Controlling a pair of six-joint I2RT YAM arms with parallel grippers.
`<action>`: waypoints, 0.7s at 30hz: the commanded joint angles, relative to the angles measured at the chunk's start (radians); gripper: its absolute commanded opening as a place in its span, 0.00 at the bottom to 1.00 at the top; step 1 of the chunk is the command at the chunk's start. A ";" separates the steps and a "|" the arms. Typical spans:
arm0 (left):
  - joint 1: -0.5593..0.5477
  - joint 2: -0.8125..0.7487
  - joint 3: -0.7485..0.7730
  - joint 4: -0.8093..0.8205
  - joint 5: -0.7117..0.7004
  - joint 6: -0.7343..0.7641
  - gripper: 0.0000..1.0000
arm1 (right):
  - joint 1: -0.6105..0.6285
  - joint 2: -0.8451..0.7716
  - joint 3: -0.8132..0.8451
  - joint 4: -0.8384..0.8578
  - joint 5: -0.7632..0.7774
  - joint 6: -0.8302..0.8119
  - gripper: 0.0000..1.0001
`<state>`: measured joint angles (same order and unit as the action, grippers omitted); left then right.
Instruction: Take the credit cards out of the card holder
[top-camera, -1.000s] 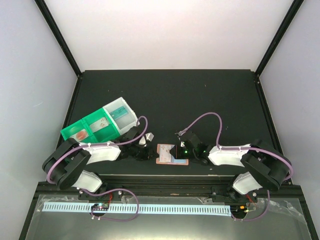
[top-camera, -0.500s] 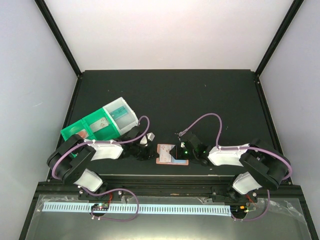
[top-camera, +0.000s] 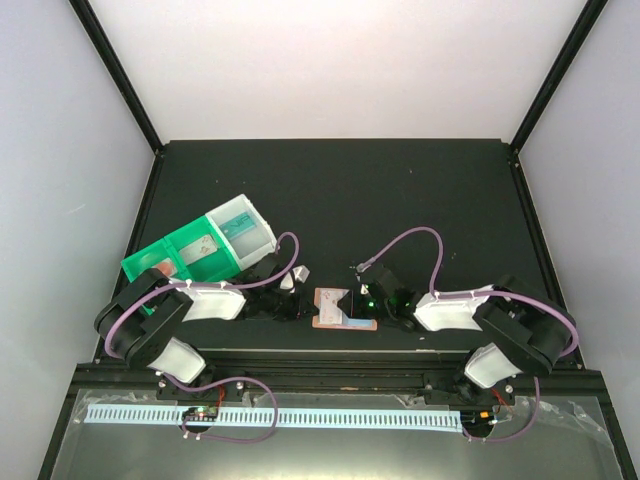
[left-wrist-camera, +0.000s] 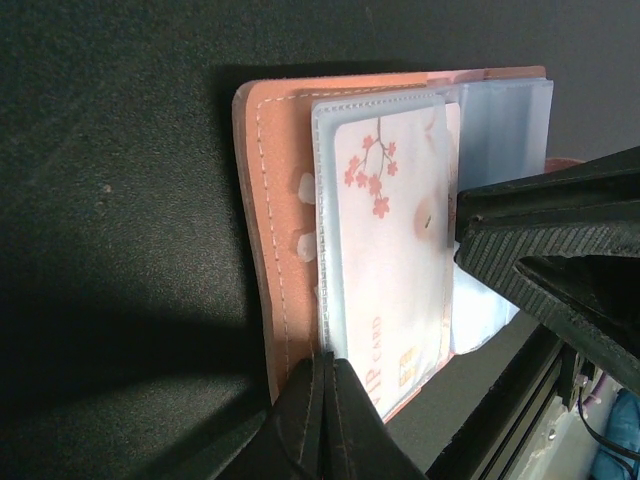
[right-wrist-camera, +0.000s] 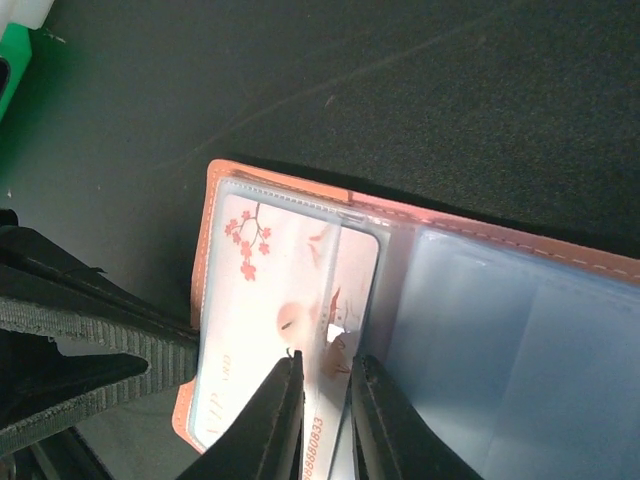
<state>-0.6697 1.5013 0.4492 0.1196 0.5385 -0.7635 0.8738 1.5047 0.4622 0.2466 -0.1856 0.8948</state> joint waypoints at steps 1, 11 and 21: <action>-0.010 0.024 -0.022 -0.041 -0.039 0.002 0.02 | -0.002 0.015 -0.019 0.018 0.012 0.004 0.12; -0.012 0.019 -0.038 -0.044 -0.052 -0.003 0.02 | -0.006 -0.025 -0.028 -0.018 0.069 -0.021 0.01; -0.013 0.008 -0.058 -0.044 -0.059 -0.018 0.01 | -0.035 -0.101 -0.060 -0.045 0.088 -0.043 0.01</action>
<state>-0.6701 1.4975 0.4305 0.1490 0.5369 -0.7742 0.8467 1.4395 0.4156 0.2237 -0.1337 0.8776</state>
